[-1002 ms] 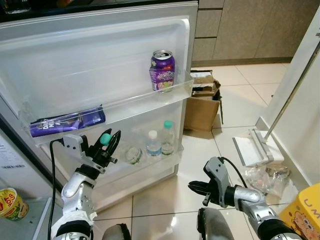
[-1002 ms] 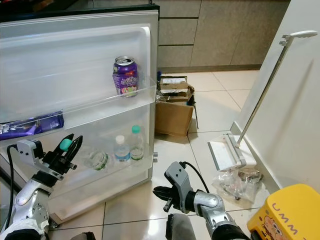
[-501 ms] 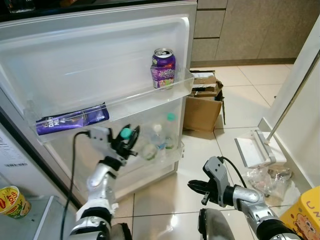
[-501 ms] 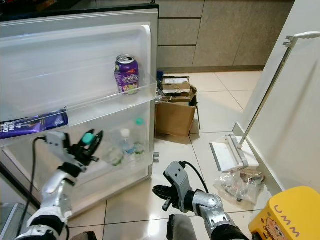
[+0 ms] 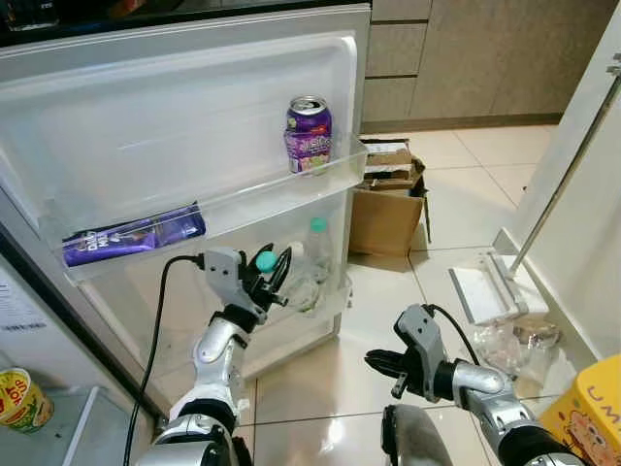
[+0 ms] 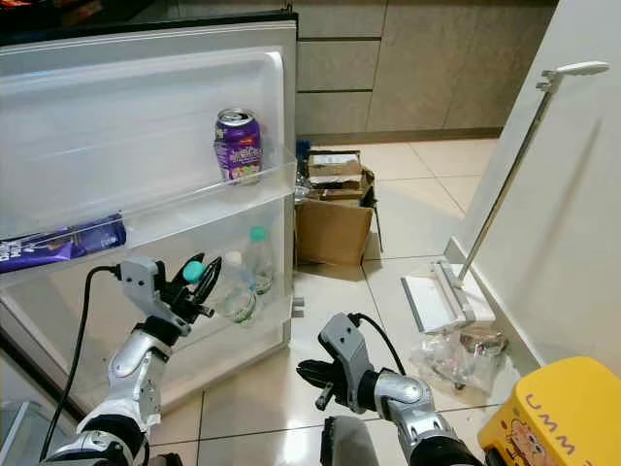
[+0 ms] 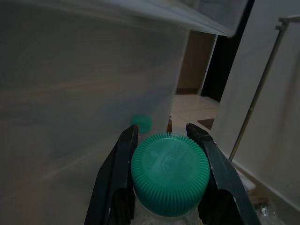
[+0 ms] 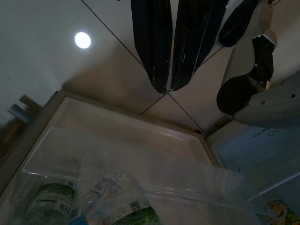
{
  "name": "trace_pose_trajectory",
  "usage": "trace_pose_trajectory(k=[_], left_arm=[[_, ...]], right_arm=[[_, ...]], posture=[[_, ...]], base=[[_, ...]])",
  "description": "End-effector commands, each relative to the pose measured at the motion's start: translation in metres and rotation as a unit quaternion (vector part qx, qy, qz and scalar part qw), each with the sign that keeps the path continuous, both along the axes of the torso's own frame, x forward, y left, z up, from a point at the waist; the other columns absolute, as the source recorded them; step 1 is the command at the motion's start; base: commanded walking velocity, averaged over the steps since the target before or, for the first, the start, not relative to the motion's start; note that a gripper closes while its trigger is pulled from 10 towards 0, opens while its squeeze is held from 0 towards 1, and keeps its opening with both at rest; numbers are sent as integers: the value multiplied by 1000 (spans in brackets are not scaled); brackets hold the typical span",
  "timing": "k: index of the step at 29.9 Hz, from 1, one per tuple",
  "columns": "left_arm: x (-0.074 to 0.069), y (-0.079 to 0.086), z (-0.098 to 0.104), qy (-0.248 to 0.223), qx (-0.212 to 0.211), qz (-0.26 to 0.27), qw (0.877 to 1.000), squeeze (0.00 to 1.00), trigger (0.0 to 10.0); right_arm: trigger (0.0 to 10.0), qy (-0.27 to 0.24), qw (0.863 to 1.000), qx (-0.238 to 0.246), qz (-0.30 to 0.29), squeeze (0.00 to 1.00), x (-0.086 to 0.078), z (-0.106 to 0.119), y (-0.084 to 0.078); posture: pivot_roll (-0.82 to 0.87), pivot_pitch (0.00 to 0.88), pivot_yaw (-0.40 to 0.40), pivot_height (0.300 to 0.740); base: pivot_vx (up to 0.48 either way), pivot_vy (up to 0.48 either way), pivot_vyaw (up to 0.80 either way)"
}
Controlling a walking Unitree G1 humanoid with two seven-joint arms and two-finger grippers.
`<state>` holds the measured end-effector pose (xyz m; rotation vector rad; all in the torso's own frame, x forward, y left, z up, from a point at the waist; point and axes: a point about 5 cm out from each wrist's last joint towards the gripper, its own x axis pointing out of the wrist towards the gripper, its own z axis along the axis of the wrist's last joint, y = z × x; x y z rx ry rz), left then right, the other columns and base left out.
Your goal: Restocking fridge
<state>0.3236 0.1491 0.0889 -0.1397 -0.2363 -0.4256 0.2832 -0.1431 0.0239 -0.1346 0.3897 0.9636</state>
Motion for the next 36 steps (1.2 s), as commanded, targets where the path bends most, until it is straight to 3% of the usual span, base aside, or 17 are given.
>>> trace_pose_trajectory(k=[1, 5, 17, 24, 26, 32, 36], left_arm=[[-3, 3, -9, 24, 33, 7, 999, 0, 10000], [-2, 5, -7, 10, 89, 12, 996, 0, 10000], [-1, 16, -9, 7, 173, 66, 983, 0, 10000], [1, 31, -2, -5, 163, 104, 981, 0, 10000], [4, 38, 8, -22, 123, 124, 984, 0, 10000], [7, 37, 20, -52, 81, 128, 987, 0, 10000], [8, 36, 24, -62, 80, 128, 987, 0, 10000]], right_arm=[[10000, -6, 1000, -4, 5, 0, 1, 1, 1], [10000, -6, 1000, -2, 5, 0, 1, 1, 3], [10000, -6, 1000, 0, 5, 0, -1, 1, 2], [10000, -6, 1000, 0, 5, 0, -1, 1, 0], [10000, -6, 1000, 1, 7, 0, -1, 1, 0], [10000, -6, 1000, 2, 8, 0, 0, 1, 2], [10000, -7, 1000, 3, 8, 0, 0, 2, 3]], posture=[[-146, 0, -25, 500], [-142, 0, -24, 500], [-145, 0, -27, 500], [-145, 0, -27, 500], [-141, 0, -32, 500], [-136, 0, -31, 500], [-136, 0, -27, 500]], base=[[0, 0, 0], [0, 0, 0], [0, 0, 0], [0, 0, 0], [0, 0, 0], [0, 0, 0], [0, 0, 0]])
